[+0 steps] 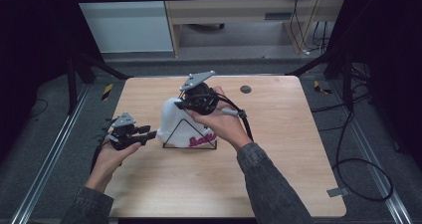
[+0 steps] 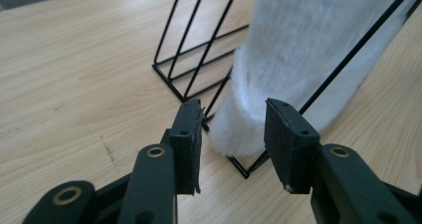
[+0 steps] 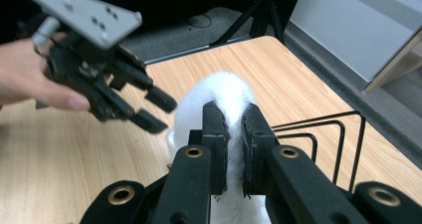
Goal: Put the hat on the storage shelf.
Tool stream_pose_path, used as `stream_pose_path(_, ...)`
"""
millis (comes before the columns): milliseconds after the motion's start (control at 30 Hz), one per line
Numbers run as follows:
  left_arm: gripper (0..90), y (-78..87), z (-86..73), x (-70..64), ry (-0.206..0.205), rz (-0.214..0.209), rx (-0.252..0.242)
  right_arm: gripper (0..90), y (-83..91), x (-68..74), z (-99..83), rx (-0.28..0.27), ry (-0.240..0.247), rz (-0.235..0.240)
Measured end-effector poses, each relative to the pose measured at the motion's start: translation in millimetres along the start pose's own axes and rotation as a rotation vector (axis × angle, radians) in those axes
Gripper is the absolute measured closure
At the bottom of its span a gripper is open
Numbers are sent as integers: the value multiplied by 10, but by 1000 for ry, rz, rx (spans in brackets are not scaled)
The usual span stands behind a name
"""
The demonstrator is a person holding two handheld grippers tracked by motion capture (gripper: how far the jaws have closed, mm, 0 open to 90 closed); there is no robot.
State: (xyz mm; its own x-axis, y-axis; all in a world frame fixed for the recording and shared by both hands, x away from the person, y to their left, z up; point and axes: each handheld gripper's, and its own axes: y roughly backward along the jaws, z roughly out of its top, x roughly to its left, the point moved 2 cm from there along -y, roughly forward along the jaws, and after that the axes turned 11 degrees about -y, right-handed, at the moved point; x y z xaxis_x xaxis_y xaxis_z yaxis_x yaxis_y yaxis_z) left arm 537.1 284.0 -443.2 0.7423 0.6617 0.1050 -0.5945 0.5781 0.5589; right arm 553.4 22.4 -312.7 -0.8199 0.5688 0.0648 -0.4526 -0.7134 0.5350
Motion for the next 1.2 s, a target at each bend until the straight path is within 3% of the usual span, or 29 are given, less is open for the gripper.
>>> stream_pose_path(233,495,55,-95,16,-9,46,31,835,-14,18,7,24,10,-12)
stream_pose_path(500,173,3,-228,-74,-25,127,115,833,-38,24,-33,38,9,-13)
stream_pose_path(600,117,-32,-325,-90,-13,143,132,832,-30,14,-38,44,6,-19)
stream_pose_path(667,113,-48,-376,-77,-15,157,159,831,-25,8,-48,44,0,-23)
stream_pose_path(767,92,-41,-396,-38,24,153,147,824,-18,12,-76,60,5,-29)
stream_pose_path(900,78,-57,-477,3,36,157,160,807,-11,2,-110,72,3,-35)
stream_pose_path(1000,68,-68,-535,11,13,187,201,791,16,-11,-124,72,-2,-33)
stream_pose_path(1133,57,-91,-587,29,9,196,235,746,59,-6,-127,72,-12,-39)
stream_pose_path(1200,57,-107,-617,38,27,194,229,715,87,-8,-126,72,-13,-43)
